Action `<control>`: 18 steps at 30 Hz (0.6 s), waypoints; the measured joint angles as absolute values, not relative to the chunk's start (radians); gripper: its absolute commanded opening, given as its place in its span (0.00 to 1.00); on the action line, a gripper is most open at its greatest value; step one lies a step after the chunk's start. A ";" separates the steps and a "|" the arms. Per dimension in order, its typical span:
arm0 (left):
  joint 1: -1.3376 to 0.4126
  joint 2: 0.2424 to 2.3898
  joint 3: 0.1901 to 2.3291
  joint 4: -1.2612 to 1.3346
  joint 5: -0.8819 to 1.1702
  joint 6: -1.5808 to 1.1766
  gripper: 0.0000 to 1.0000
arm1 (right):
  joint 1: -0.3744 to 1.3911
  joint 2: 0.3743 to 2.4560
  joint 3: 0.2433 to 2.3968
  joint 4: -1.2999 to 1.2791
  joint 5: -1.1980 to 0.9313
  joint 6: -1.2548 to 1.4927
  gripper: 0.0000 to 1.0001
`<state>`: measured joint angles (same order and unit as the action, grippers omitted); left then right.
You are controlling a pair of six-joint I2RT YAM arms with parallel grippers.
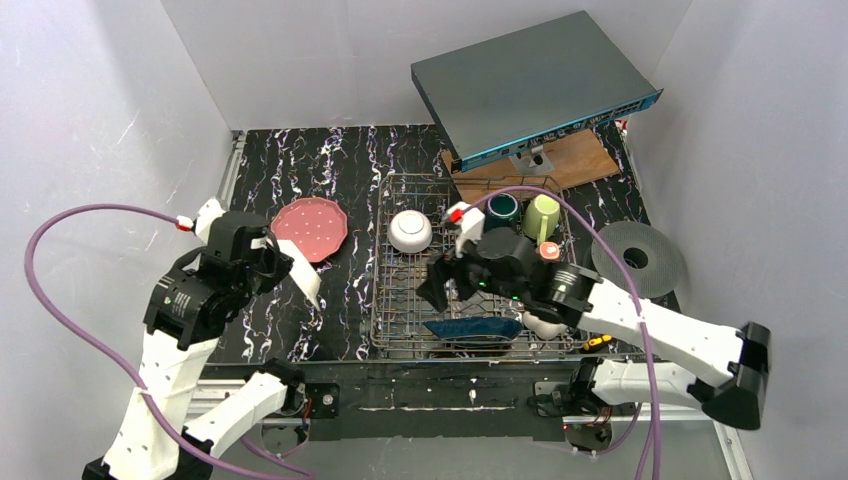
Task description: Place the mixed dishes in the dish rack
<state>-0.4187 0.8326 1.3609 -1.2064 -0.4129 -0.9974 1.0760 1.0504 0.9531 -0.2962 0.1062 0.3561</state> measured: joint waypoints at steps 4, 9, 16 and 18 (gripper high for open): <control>-0.419 0.820 1.385 -1.203 -0.353 -1.089 0.00 | 1.210 1.190 1.099 -0.289 0.221 0.332 1.00; -0.419 0.795 1.363 -1.180 -0.279 -1.211 0.00 | 1.390 1.330 1.250 -0.258 0.402 0.250 1.00; -0.419 0.738 1.315 -1.137 -0.217 -1.334 0.00 | 1.492 1.454 1.343 -0.229 0.564 0.139 1.00; -0.419 0.730 1.313 -1.126 -0.197 -1.360 0.00 | 1.508 1.480 1.359 -0.228 0.601 0.111 1.00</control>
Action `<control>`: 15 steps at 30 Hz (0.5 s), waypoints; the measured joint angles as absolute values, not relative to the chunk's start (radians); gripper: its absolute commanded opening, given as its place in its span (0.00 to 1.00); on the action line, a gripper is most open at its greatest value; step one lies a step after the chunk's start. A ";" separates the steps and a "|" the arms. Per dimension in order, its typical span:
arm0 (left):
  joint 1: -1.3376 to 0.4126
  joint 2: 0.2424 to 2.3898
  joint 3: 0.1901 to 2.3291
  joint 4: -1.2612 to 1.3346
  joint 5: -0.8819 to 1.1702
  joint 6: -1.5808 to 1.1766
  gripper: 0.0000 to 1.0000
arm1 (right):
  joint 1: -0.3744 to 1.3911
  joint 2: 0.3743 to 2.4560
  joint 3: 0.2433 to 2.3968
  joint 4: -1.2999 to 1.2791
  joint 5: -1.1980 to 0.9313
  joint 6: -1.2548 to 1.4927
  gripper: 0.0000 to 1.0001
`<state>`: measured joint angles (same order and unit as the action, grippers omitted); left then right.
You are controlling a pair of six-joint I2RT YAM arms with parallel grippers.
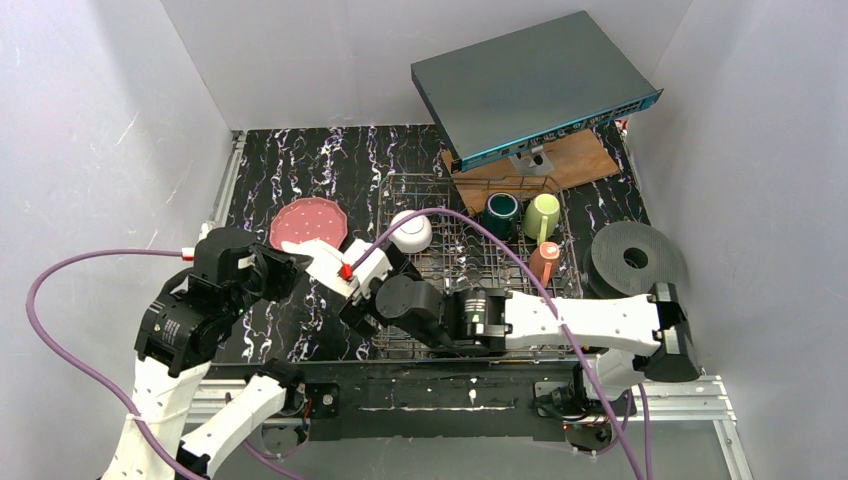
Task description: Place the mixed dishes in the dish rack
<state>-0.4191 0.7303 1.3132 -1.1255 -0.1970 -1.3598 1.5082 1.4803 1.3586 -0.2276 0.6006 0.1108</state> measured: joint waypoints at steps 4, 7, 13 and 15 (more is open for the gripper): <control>-0.419 0.709 1.269 -1.090 -0.147 -1.422 0.00 | 1.546 1.527 1.374 -0.191 0.702 0.028 1.00; -0.419 0.691 1.239 -1.087 -0.126 -1.460 0.00 | 1.565 1.542 1.369 -0.123 0.777 -0.043 0.98; -0.419 0.652 1.220 -1.069 -0.069 -1.523 0.00 | 1.572 1.571 1.357 0.019 0.881 -0.195 0.89; -0.419 0.634 1.178 -1.027 -0.022 -1.555 0.00 | 1.570 1.606 1.357 0.064 0.911 -0.249 0.84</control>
<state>-0.4187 0.6338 1.1782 -1.0271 -0.0216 -1.5551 1.5703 1.6062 1.3575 0.0635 0.9112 -0.2485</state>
